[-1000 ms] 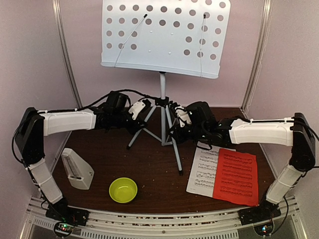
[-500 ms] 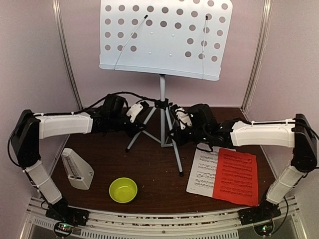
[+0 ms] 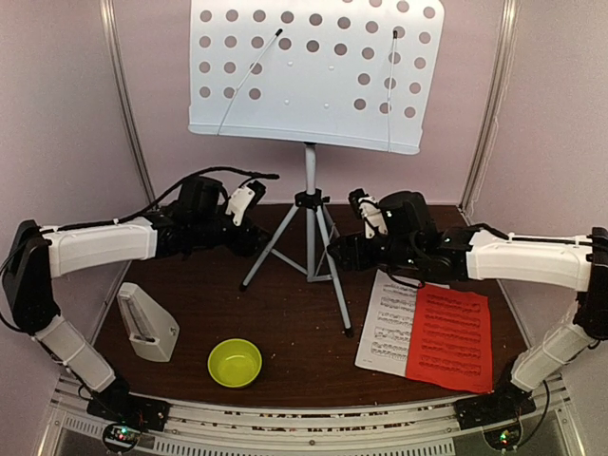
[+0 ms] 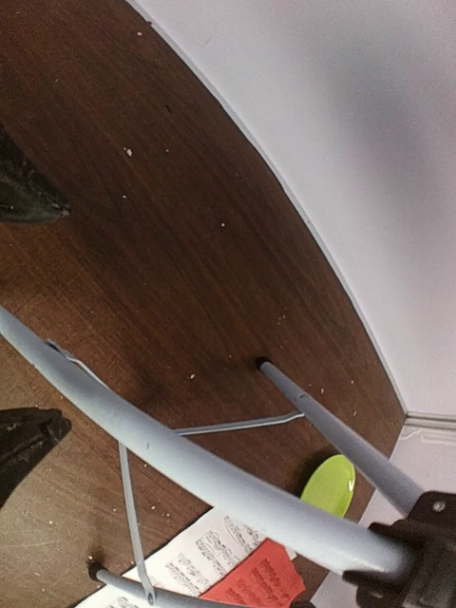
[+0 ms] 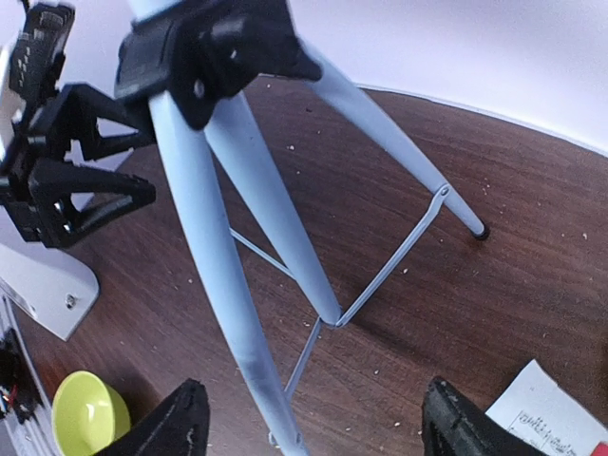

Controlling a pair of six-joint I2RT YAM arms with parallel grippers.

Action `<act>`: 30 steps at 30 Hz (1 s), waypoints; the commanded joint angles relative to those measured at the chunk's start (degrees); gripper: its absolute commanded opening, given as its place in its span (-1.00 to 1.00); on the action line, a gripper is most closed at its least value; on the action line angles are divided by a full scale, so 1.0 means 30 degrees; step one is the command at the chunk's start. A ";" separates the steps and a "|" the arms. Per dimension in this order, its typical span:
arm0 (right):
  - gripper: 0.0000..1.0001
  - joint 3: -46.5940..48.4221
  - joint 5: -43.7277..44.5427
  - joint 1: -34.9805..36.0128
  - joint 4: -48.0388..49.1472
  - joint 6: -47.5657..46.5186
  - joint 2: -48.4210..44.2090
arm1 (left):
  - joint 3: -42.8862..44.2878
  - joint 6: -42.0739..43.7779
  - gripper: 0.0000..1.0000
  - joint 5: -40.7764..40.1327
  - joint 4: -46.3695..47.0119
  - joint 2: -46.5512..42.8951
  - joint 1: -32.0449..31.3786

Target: Set up the instrument practice props

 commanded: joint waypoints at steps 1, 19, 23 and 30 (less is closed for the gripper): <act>0.73 -0.0871 0.0853 -0.0257 -0.1148 0.0493 -0.1960 | -0.0799 -0.1425 0.45 -0.1188 0.1039 -0.1095 0.0200; 0.83 -0.5994 -0.4729 -1.1418 -1.0580 0.4951 -1.1255 | -0.2411 -0.4570 0.96 0.0495 -0.0604 -0.4297 0.0588; 0.80 -0.6974 -0.7070 -1.5915 -1.2450 0.5162 -1.1487 | -0.2902 -0.4273 0.96 0.0865 -0.0545 -0.4684 0.0320; 0.80 -0.8109 -0.5974 -1.9833 -1.3872 0.4610 -0.9993 | -0.2550 -0.3683 0.96 0.1582 -0.0784 -0.4285 0.0193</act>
